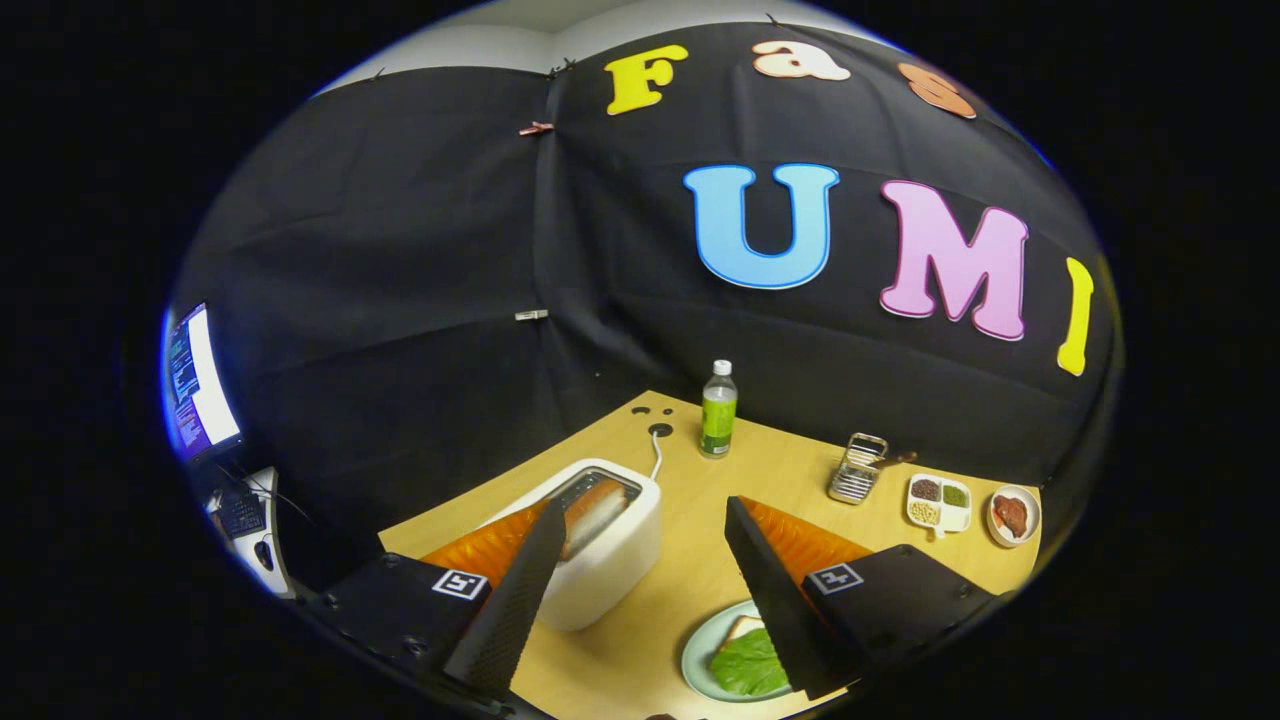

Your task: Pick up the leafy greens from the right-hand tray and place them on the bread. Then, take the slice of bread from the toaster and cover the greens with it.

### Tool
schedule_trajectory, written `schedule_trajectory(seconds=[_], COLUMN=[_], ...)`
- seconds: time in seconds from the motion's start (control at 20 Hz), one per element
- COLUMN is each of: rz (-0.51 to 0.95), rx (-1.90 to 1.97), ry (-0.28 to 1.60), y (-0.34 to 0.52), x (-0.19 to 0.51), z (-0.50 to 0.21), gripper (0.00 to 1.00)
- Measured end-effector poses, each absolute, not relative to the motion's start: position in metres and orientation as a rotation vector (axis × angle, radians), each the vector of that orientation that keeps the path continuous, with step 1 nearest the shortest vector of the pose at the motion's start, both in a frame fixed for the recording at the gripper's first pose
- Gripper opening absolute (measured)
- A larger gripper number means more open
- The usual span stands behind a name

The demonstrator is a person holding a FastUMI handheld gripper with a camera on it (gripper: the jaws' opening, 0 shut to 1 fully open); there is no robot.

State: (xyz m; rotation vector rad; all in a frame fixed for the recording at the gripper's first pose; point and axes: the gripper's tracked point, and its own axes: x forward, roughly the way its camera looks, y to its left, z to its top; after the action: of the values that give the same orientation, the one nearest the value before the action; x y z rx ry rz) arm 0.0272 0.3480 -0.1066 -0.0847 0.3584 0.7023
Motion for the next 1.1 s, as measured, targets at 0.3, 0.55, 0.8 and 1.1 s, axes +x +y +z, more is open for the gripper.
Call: schedule_trajectory(seconds=[0.3, 0.55, 0.8, 1.1], rz=[0.758, 0.743, 0.7, 0.647], rx=[-0.142, -0.161, -0.165, -0.186], ry=[0.373, 0.46, 0.55, 0.615], y=[0.394, 0.42, 0.434, 0.441], x=[0.029, 0.041, 0.059, 0.074], z=[-0.128, -0.169, -0.207, -0.237], gripper=[1.0, 0.99, 1.0, 0.87])
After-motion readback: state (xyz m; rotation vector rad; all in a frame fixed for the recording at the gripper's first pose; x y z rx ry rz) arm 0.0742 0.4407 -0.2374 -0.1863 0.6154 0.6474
